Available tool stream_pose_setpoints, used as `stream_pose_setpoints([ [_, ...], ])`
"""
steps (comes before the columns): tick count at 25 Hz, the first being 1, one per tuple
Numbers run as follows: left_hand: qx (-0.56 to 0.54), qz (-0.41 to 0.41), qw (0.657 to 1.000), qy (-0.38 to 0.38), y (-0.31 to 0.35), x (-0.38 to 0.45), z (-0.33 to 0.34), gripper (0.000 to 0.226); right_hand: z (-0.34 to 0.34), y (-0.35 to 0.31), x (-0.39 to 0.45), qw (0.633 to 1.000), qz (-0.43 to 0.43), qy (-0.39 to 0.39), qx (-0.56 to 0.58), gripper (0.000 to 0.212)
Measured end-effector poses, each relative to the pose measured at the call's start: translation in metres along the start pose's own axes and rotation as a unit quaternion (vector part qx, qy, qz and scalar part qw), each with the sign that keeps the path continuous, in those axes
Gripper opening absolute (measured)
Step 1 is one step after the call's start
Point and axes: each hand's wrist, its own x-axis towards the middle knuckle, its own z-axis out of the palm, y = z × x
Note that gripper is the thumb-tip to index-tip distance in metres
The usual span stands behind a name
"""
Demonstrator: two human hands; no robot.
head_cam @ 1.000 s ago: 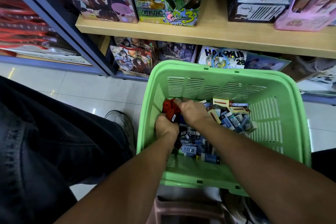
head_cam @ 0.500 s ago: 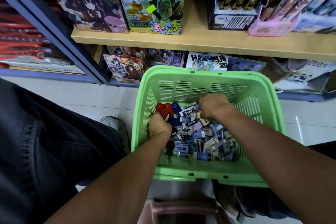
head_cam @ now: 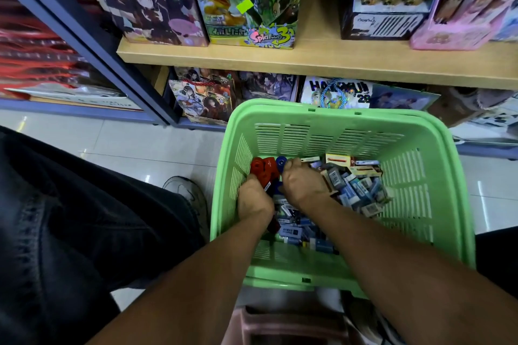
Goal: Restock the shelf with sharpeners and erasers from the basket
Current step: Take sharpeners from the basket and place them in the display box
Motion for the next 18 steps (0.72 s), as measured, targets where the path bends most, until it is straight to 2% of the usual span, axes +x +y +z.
stream_pose_setpoints([
  [6, 0.012, -0.002, 1.000, 0.010, -0.002, 0.002, 0.007, 0.026, 0.000, -0.001, 0.017, 0.997, 0.025, -0.045, 0.059, 0.091],
  [7, 0.020, 0.002, 1.000, 0.011, -0.002, 0.003, 0.008, 0.026, 0.000, -0.004, 0.017, 0.998, 0.027, -0.045, 0.048, 0.091],
  [11, 0.068, 0.001, 0.998, -0.016, -0.006, 0.003, 0.012, 0.023, 0.010, -0.023, 0.009, 0.993, 0.087, -0.037, 0.067, 0.072],
  [15, 0.091, -0.031, 0.993, -0.063, -0.007, 0.004, 0.014, 0.030, 0.022, -0.027, 0.005, 0.991, 0.087, -0.008, 0.097, 0.086],
  [18, 0.114, -0.051, 0.986, -0.111, -0.003, 0.002, 0.013, 0.045, 0.019, -0.018, 0.010, 0.981, 0.085, -0.021, 0.171, 0.093],
])
